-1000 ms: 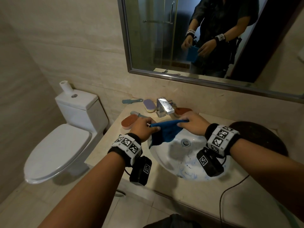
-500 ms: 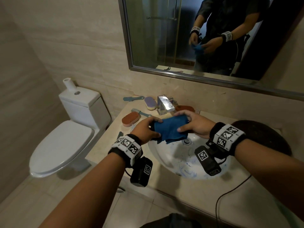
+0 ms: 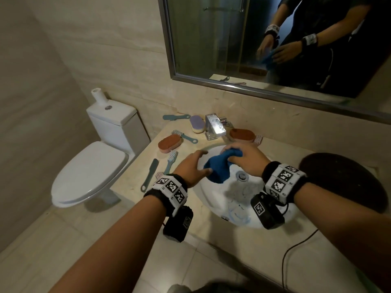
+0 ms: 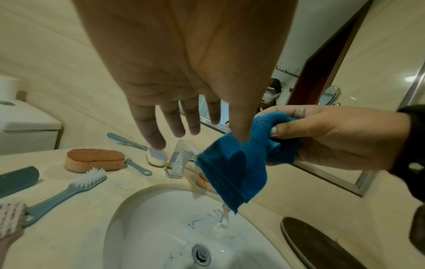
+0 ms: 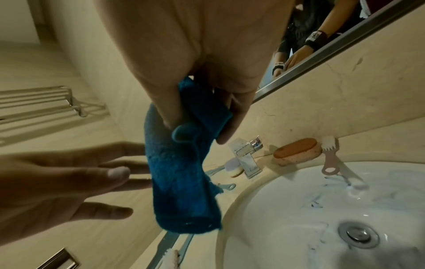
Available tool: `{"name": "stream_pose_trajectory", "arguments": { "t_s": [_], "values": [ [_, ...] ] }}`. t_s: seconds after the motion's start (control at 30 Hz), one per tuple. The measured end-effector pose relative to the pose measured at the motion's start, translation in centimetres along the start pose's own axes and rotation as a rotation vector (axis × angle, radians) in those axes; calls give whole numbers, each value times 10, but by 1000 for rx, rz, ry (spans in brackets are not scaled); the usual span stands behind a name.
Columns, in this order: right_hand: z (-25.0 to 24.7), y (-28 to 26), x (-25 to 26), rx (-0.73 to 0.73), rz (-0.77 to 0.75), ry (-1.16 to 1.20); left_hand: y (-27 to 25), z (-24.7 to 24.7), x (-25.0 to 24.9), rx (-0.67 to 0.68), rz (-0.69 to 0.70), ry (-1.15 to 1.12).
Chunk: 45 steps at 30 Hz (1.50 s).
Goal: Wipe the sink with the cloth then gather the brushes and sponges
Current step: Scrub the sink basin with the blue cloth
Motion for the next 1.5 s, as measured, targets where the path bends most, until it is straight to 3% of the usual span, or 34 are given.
{"name": "stream_pose_trajectory", "arguments": {
  "t_s": [0.2, 0.3, 0.4, 0.53, 0.73, 0.87, 1.0, 1.17, 1.37, 1.5],
  "values": [
    [8, 16, -7, -80, 27, 112, 19, 8, 9, 21, -68, -62],
    [16, 30, -14, -168, 1, -91, 34, 2, 20, -25, -89, -214],
    [41, 41, -26, -97, 70, -107, 57, -6, 36, -21, -126, -374],
    [68, 59, -38, -35, 229, 136, 88, -9, 58, 144, -155, -532],
    [78, 83, -70, -212, 357, 80, 118, 1, 76, 330, -130, -588],
    [80, 94, -98, -181, 401, 105, 134, 13, 90, 407, -65, -392],
    [89, 105, -154, -145, 479, 36, 161, 26, 111, 352, -8, 161],
    [103, 130, -235, -172, 560, 11, 196, 47, 135, 411, -1, 487],
    [132, 163, -286, -152, 609, -25, 224, 60, 154, 421, -17, 574],
    [161, 170, -285, -68, 564, -108, 233, 59, 161, 457, 9, 614]
  ]
}}
Point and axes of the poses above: each hand's wrist, its own y-axis towards the middle knuckle, its own z-axis out of the palm, x = y × z, the point moved 6 cm from there along y, towards the middle knuckle, and after that the axes turned 3 degrees about -z, right-handed, at the moved point
